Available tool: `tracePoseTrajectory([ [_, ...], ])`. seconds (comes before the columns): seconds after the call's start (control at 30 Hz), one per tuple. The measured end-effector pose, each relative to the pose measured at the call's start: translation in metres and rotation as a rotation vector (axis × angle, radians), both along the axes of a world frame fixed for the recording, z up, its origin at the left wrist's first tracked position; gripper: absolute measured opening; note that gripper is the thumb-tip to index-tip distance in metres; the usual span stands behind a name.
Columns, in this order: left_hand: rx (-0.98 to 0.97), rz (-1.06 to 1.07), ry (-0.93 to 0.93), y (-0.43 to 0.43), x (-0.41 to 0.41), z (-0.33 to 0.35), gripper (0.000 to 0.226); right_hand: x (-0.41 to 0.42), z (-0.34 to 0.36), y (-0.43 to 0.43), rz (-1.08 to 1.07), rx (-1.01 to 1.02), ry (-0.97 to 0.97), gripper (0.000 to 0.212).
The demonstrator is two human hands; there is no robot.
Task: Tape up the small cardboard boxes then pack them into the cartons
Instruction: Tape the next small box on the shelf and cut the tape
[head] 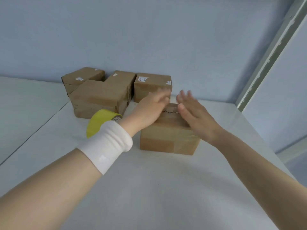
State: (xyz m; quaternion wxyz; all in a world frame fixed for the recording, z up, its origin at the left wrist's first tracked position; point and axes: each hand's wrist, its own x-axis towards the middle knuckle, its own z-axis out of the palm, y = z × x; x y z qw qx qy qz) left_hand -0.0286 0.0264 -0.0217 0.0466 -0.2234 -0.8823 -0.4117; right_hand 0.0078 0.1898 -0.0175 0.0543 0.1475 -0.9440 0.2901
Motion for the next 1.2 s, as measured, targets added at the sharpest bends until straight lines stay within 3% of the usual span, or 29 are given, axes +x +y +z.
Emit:
tracePoseTrajectory([
  [0.03,0.178,0.072,-0.03,-0.008,0.002,-0.004,0.044,0.002,-0.001,0.002,-0.08,-0.201,0.003,0.055],
  [0.1,0.279,0.186,-0.203,-0.025,0.008,-0.014,0.058,0.004,-0.004,0.012,-0.24,-0.441,-0.133,0.059],
  [0.13,0.278,0.189,-0.358,-0.032,0.009,-0.021,0.063,0.005,-0.006,0.017,-0.269,-0.485,-0.244,0.061],
  [0.2,0.288,0.098,-0.556,-0.038,0.016,-0.029,0.048,0.01,-0.015,0.021,-0.21,-0.511,-0.373,0.054],
  [0.3,0.324,-0.029,-0.411,-0.041,0.028,-0.034,0.023,0.022,-0.027,0.026,-0.108,-0.61,-0.204,0.054],
  [0.37,0.293,-0.107,-0.315,-0.047,0.036,-0.043,0.05,0.032,-0.044,0.034,-0.013,-0.613,-0.142,0.075],
  [0.47,0.203,-0.148,-0.348,-0.053,0.049,-0.065,0.079,0.047,-0.07,0.048,0.122,-0.568,-0.253,0.087],
  [0.53,0.28,-0.114,-0.382,-0.054,0.053,-0.07,0.091,0.049,-0.074,0.053,0.147,-0.599,-0.317,0.071],
  [0.6,0.511,-0.052,-0.433,-0.052,0.047,-0.064,0.096,0.043,-0.068,0.053,-0.074,-0.767,-0.326,0.056],
  [0.67,0.682,-0.007,-0.506,-0.043,0.038,-0.057,0.089,0.039,-0.062,0.048,-0.241,-0.799,-0.282,0.075],
  [0.7,0.716,-0.01,-0.53,-0.036,0.036,-0.053,0.079,0.038,-0.061,0.042,-0.271,-0.764,-0.253,0.074],
  [0.8,0.767,0.039,-0.575,-0.01,0.037,-0.052,0.053,0.034,-0.062,0.02,-0.236,-0.968,-0.319,0.054],
  [0.87,0.786,0.084,-0.574,-0.004,0.038,-0.052,0.059,0.032,-0.061,0.014,-0.214,-1.127,-0.374,0.051],
  [1.0,0.839,0.007,-0.525,-0.007,0.035,-0.047,0.053,0.027,-0.059,0.022,-0.15,-1.164,-0.335,0.037],
  [1.1,0.744,-0.098,-0.309,-0.019,0.034,-0.04,0.066,0.03,-0.053,0.035,-0.022,-1.126,-0.207,0.049],
  [1.2,0.474,-0.161,-0.068,-0.034,0.038,-0.034,0.081,0.04,-0.049,0.045,0.097,-0.857,-0.054,0.071],
])
